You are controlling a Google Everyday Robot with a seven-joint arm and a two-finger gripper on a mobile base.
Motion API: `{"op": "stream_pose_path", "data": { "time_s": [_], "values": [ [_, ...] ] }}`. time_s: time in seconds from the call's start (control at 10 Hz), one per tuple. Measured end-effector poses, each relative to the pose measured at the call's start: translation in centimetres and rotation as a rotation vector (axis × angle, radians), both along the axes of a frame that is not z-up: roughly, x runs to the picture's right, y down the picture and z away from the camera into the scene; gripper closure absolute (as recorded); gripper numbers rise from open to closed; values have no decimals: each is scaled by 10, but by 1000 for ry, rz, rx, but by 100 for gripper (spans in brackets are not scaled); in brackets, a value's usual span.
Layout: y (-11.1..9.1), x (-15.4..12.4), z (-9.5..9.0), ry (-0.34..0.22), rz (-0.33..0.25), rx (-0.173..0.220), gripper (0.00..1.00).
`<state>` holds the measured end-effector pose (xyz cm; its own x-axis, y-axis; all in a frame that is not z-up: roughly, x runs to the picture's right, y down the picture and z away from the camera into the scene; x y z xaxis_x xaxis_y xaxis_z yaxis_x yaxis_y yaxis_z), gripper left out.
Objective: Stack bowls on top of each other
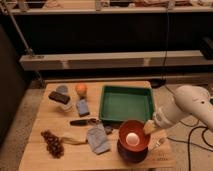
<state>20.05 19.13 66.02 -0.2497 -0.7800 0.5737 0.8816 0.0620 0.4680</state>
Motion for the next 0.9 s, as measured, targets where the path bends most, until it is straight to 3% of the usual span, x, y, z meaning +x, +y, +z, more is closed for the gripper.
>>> {"op": "stream_pose_path", "data": {
  "time_s": [0.5, 0.6, 0.9],
  "values": [
    [6, -8, 35, 34, -54, -69, 24],
    [9, -12, 46, 39, -64, -86, 20],
    [11, -10, 47, 43, -67, -94, 20]
  ]
}}
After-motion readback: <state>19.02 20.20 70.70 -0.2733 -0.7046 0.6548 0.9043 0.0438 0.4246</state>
